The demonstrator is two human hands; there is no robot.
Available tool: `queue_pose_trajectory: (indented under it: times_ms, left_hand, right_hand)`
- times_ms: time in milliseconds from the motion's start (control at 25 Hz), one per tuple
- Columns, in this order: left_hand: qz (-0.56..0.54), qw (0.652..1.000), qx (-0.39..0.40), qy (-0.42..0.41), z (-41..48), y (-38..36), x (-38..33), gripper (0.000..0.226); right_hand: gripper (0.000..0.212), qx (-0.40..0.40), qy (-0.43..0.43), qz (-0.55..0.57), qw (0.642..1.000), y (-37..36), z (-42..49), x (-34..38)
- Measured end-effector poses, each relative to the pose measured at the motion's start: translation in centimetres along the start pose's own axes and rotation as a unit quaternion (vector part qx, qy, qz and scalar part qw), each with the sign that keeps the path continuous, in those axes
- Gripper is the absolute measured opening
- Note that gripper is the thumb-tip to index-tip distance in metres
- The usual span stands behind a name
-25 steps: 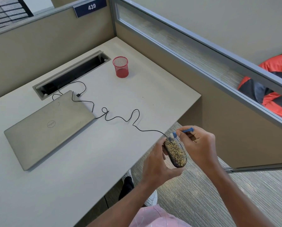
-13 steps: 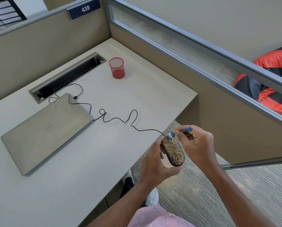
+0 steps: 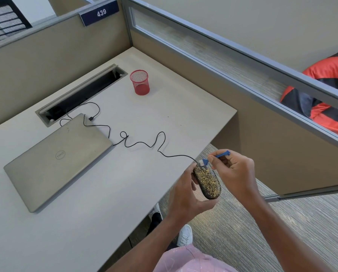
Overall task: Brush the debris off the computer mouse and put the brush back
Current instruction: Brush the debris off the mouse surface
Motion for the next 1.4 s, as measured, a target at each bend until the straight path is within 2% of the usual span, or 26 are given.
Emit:
queue_pose_trajectory:
  times_ms: [280,440,560,760,960,1240,1400]
  left_hand:
    - [-0.013,1.000,-0.001,-0.010,-0.5,0.6,0.1,0.120]
    - [-0.017,1.000,0.002,-0.016,-0.4,0.8,0.0,0.122]
    - [-0.020,1.000,0.006,-0.017,-0.2,1.0,0.1,0.122]
    - [-0.020,0.999,0.026,-0.021,0.2,1.0,0.5,0.121]
    - [-0.038,0.997,0.059,-0.031,0.7,0.5,1.0,0.121]
    - [-0.059,0.993,0.087,-0.049,1.5,0.4,0.9,0.122]
    - [-0.064,0.991,0.109,-0.048,2.0,0.3,0.9,0.123]
  right_hand:
    - [0.013,-0.038,-0.073,-0.010,0.997,1.3,-0.3,-1.9]
    - [0.008,-0.020,-0.133,0.088,0.987,0.4,0.0,-2.9]
    - [0.008,-0.006,-0.153,0.109,0.982,0.0,0.1,-3.4]
    - [0.005,-0.035,-0.155,0.104,0.982,1.4,0.0,-4.1]
    - [0.004,-0.002,-0.136,0.141,0.981,0.6,-0.2,-3.5]
    - [0.006,-0.030,-0.127,0.132,0.983,2.2,-0.3,-4.4]
    - [0.004,-0.006,-0.116,0.149,0.982,1.7,-0.4,-4.1]
Point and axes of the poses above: each hand's wrist, its own z-axis towards the middle knuckle, its own y-axis out of the back of the hand, x = y × z, the point moved 9 cm from there along z, towards the middle knuckle, and after that the axes turned 2 degrees about -x, right-handed, at the moved point
